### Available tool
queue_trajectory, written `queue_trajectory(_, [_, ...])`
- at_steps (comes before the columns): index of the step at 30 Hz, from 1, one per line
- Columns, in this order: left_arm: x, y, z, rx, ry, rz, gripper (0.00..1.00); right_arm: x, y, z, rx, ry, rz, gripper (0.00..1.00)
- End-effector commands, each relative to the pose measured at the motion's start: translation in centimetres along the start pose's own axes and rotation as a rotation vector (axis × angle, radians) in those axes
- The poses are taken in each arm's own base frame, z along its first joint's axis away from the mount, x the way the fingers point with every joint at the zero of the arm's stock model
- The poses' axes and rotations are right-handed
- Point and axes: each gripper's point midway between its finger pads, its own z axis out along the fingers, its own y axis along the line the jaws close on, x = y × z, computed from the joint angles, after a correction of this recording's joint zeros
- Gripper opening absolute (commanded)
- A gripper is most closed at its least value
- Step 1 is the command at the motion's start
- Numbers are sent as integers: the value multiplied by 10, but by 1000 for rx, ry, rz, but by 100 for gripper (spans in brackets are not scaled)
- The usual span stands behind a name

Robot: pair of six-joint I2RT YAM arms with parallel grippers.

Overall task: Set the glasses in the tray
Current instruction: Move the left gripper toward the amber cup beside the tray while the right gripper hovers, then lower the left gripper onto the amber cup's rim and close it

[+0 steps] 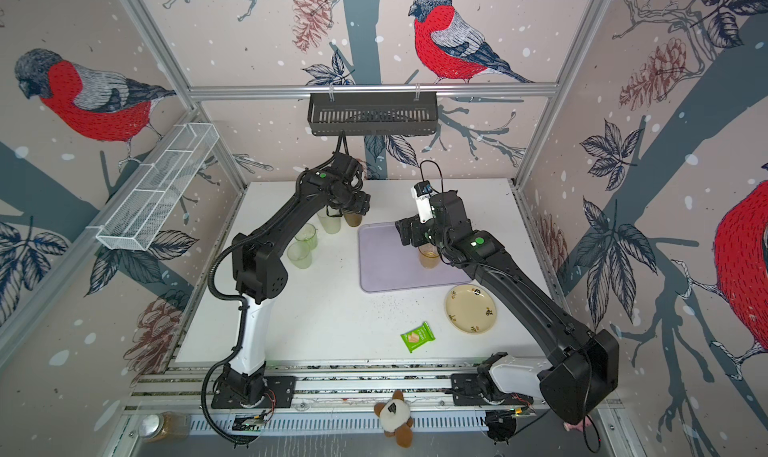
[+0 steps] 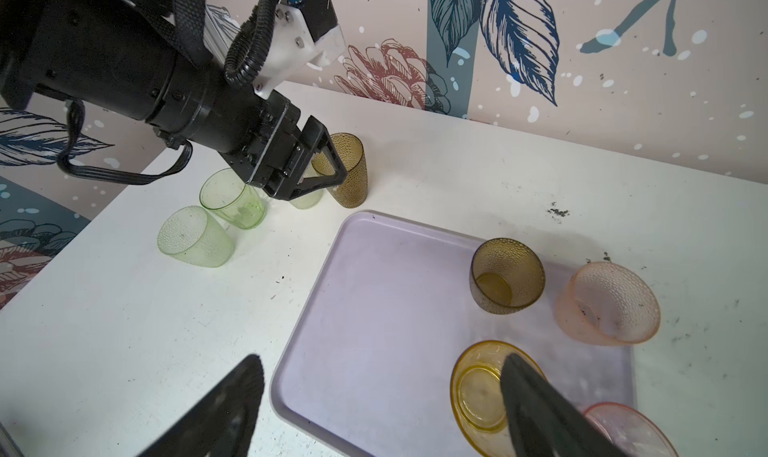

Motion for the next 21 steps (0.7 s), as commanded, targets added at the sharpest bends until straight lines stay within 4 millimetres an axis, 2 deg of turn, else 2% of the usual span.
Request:
queue_trajectory(1, [2, 5, 10, -25, 14, 17, 73, 0, -3, 3, 9, 1, 2, 90])
queue_trajectory(9, [4, 9, 29, -63, 15, 11, 70, 9, 2, 16, -32, 36, 21, 91])
queue_trajectory(16, [11, 14, 44, -94, 38, 42, 66, 15, 7, 16, -60, 55, 15, 91])
queue_trajectory(21, [7, 24, 49, -156, 28, 73, 65, 12, 7, 10, -59, 54, -6, 91])
